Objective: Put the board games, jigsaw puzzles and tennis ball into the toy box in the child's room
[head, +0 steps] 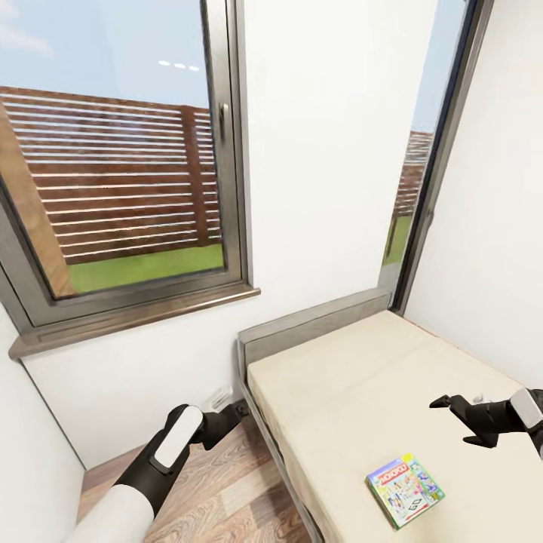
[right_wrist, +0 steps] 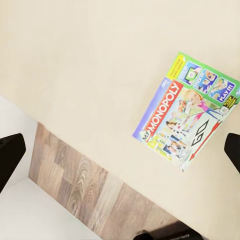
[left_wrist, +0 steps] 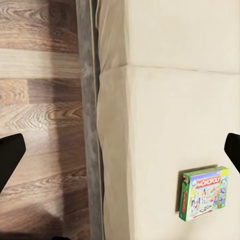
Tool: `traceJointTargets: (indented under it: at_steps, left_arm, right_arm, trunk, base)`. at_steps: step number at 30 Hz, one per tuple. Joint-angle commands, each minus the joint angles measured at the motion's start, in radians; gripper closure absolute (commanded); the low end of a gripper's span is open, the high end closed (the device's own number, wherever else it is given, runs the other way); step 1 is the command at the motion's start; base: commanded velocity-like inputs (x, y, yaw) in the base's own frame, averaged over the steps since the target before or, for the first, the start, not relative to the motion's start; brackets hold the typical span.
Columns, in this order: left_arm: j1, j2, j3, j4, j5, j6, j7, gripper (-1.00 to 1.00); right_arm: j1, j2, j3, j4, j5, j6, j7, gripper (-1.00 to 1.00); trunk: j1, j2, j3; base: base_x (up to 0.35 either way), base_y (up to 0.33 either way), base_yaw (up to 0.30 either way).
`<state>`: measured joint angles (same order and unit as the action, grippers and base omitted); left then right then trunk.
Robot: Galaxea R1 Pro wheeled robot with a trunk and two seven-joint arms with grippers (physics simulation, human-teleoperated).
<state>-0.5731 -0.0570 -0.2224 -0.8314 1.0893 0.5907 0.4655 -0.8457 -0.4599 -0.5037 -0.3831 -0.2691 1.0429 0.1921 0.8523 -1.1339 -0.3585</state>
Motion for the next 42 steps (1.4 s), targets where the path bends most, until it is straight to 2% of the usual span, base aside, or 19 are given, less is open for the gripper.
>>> traceJointTargets:
  at_steps: [1,42]
  left_arm:
    - [-0.001,0.0,-0.002,-0.002,0.011,0.0,0.01,-1.0]
    - [-0.001,0.0,-0.002,-0.002,0.011,0.0,0.004,-1.0]
  right_arm:
    - [-0.001,0.0,-0.007,0.0,0.01,0.004,0.007,-1.0]
    - [-0.001,0.004,-0.007,0.0,0.01,0.004,0.01,-1.0]
  trunk:
    - [0.004,-0.008,-0.004]
    - [0.161,-0.295,-0.133]
  base:
    - [0.0,0.0,0.0]
    - [0.0,0.0,0.0]
